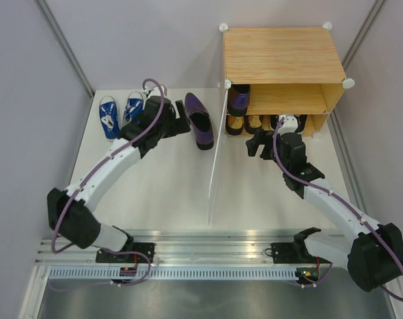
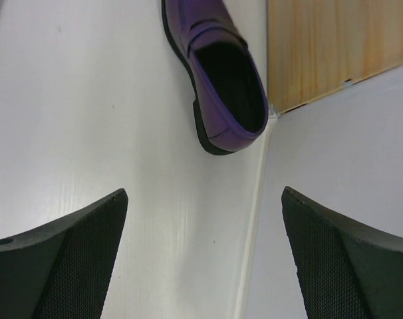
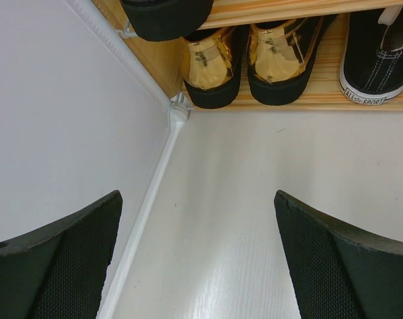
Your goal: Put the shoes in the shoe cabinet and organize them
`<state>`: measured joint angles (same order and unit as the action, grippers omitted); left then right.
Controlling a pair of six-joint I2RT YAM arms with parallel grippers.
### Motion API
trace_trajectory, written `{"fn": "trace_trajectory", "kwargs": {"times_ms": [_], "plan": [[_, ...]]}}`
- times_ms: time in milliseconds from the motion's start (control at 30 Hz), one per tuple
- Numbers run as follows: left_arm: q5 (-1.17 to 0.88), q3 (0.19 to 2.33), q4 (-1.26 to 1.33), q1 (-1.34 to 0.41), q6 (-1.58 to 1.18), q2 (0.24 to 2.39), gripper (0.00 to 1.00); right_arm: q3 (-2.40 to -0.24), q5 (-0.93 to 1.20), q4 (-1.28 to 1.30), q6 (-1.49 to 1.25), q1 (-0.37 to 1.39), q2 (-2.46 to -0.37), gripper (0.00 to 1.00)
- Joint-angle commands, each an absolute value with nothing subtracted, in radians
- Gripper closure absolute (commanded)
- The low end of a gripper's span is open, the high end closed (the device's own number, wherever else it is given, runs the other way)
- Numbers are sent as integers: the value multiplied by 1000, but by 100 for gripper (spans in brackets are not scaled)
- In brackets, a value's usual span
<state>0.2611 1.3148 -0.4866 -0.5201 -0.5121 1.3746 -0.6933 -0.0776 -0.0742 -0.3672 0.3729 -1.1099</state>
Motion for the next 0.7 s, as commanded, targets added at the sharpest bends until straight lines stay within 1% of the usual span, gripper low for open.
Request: {"fn": "trace_trajectory", "kwargs": {"times_ms": [0, 67, 100, 200, 267, 367, 500, 567, 667], "plan": [[172, 1420, -465, -468, -706, 1550, 2, -673, -98, -78, -397, 370, -1065, 2], [117, 1492, -462, -450, -716, 1642, 4, -658, -95, -78, -405, 370, -1049, 2], [112, 1517, -462, -439, -716, 1734, 5, -655, -94, -78, -410, 370, -1048, 2], [107, 1601, -437, -419, -719, 1875, 5, -657, -75, -78, -417, 368, -1052, 2], [34, 1611, -361, -405, -704, 1923, 7, -660, -64, -81, -422, 370, -1066, 2], [20, 1623, -337, -385, -750, 1997, 10, -661, -66, -81, -425, 371, -1085, 2], [5, 1626, -339, -373, -793, 2072, 17, -661, -64, -81, -426, 370, -1100, 2], [-20, 1635, -334, -373, -798, 2117, 23, -663, -63, -83, -426, 370, -1109, 2], [-57, 1649, -327, -371, -792, 2158, 44, -664, -41, -84, -425, 370, -1121, 2]]}}
